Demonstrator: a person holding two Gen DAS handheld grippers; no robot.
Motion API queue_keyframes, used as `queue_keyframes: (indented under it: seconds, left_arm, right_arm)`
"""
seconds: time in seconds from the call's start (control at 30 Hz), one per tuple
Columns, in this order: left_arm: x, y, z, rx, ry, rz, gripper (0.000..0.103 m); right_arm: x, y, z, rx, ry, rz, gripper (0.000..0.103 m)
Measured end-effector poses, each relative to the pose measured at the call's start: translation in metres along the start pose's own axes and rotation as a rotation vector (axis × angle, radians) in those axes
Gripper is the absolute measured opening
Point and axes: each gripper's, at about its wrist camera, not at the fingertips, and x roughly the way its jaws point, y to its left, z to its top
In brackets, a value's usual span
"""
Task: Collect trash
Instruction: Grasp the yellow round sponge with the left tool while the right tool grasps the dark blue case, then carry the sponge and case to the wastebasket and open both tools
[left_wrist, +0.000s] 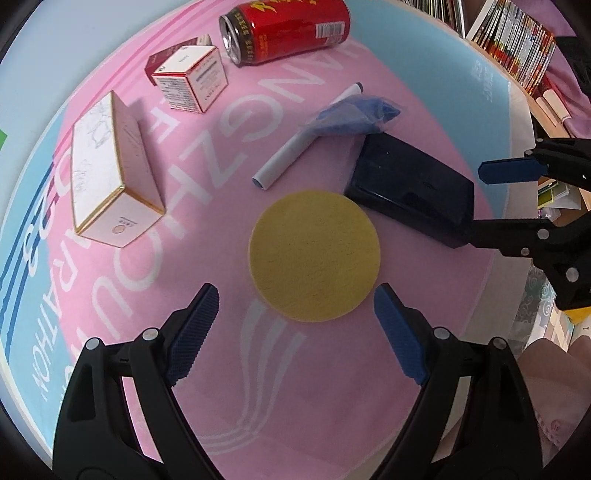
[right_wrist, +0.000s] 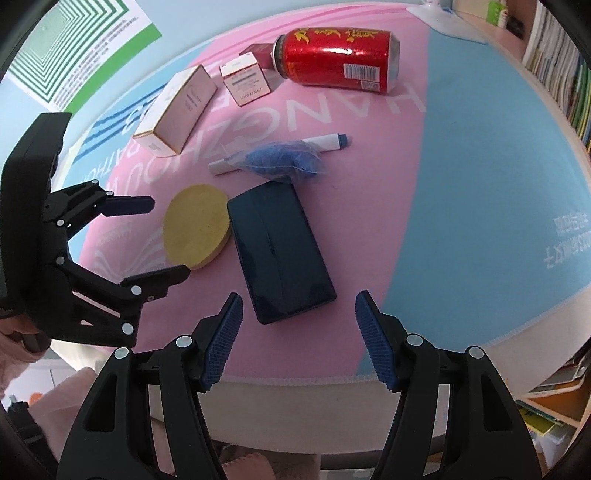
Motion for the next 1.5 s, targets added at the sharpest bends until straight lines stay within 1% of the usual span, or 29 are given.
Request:
queue_keyframes:
  seconds: [0.4, 0.5, 0.57, 0.67, 0.73, 0.8, 0.87, 0.93, 1.1, 1.17, 1.43, 1.5]
  left_arm:
    - [0.014, -0.006, 0.01, 0.001, 0.018, -0.019, 0.084]
    - [0.015, -0.006, 0.014, 0.012, 0.012, -0.021, 0.084]
    - [0.012, 0.002, 0.01, 0.019, 0.006, -0.023, 0.084]
    - [0.014, 0.001, 0.011, 0.035, 0.002, -0.017, 0.084]
    - [0.013, -0.004, 0.018, 0.049, 0.0, -0.007, 0.083]
    - [0.012, -0.004, 0.019, 0.049, -0.004, -0.007, 0.081]
    - [0.011, 0.0, 0.02, 0.047, -0.008, -0.005, 0.074]
    - [0.007, 0.0, 0.02, 0.041, -0.004, -0.019, 0.074]
    - [0.005, -0.001, 0.022, 0.04, -0.012, -0.023, 0.073]
    - [0.001, 0.005, 0.023, 0.046, -0.02, -0.023, 0.073]
    - [-0.019, 0.0, 0.022, 0.064, -0.056, -0.022, 0.073]
    - [-0.023, -0.005, 0.017, 0.076, -0.064, -0.023, 0.073]
  right_arm:
    - [0.016, -0.001, 0.011, -0.029, 0.039, 0.022, 0.064]
    - [0.019, 0.002, 0.014, -0.047, 0.041, 0.025, 0.064]
    - [0.022, 0.004, 0.016, -0.065, 0.043, 0.022, 0.065]
    - [0.022, 0.006, 0.017, -0.094, 0.034, 0.013, 0.065]
    - [0.023, 0.008, 0.018, -0.102, 0.029, 0.009, 0.064]
    - [0.023, 0.008, 0.019, -0.107, 0.026, 0.009, 0.063]
    - [0.023, 0.009, 0.019, -0.119, 0.019, 0.002, 0.058]
    - [0.022, 0.009, 0.019, -0.126, 0.017, -0.005, 0.058]
    - [0.019, 0.008, 0.02, -0.116, 0.006, -0.018, 0.057]
    - [0.014, 0.007, 0.02, -0.105, -0.007, -0.022, 0.057]
    - [-0.006, -0.006, 0.012, -0.055, -0.042, -0.006, 0.055]
    - [-0.011, -0.008, 0.008, -0.038, -0.049, -0.005, 0.055]
